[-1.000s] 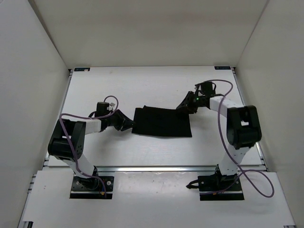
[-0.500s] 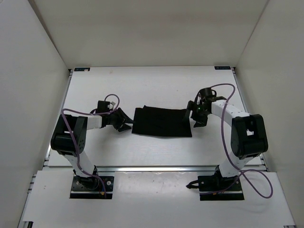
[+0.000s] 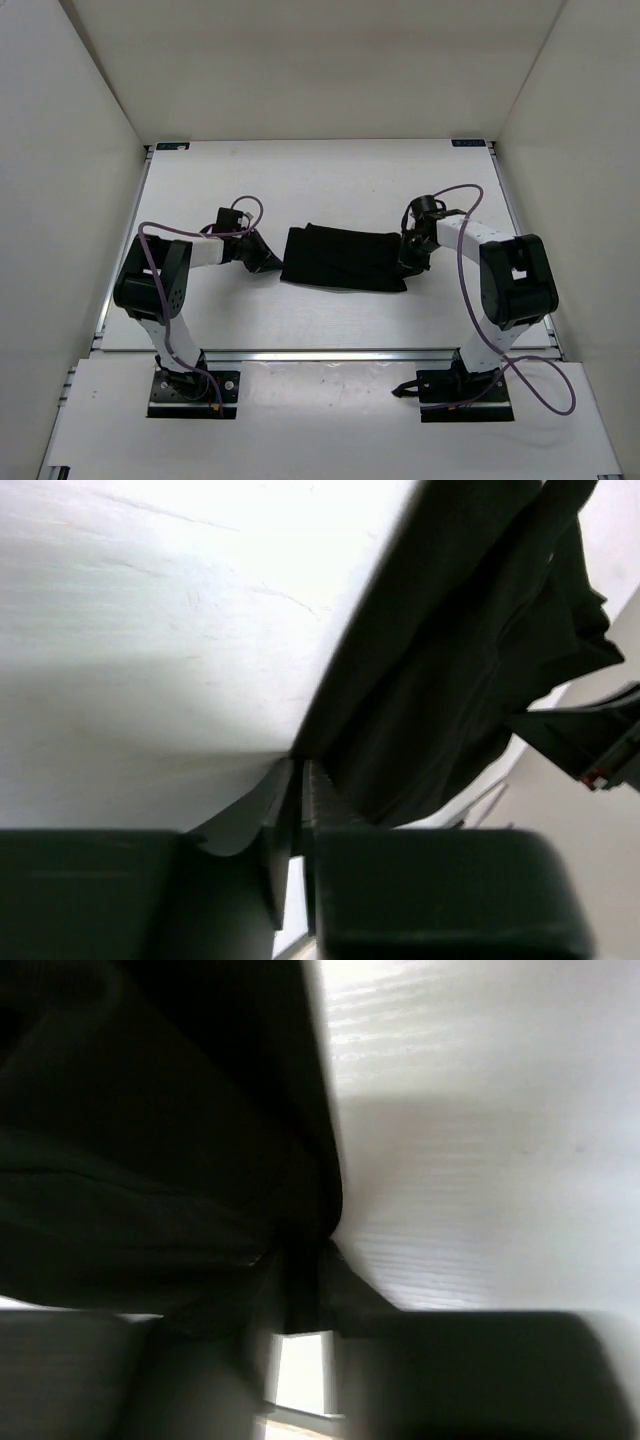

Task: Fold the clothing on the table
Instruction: Fold the skirt

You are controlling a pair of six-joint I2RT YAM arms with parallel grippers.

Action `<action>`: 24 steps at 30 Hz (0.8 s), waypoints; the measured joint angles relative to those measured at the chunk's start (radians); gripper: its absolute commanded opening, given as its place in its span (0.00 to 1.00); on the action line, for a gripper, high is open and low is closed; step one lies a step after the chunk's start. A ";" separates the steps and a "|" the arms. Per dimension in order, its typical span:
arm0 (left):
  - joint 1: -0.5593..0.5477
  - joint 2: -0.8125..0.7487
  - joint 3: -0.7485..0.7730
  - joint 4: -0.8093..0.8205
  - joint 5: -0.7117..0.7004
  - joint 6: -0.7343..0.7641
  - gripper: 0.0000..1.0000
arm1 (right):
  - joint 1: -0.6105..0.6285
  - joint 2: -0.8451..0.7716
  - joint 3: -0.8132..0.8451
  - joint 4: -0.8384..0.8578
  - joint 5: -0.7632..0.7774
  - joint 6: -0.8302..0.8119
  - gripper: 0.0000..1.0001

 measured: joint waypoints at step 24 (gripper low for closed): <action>-0.204 -0.036 -0.038 0.030 -0.066 -0.069 0.00 | 0.115 -0.122 0.186 -0.201 -0.030 -0.035 0.00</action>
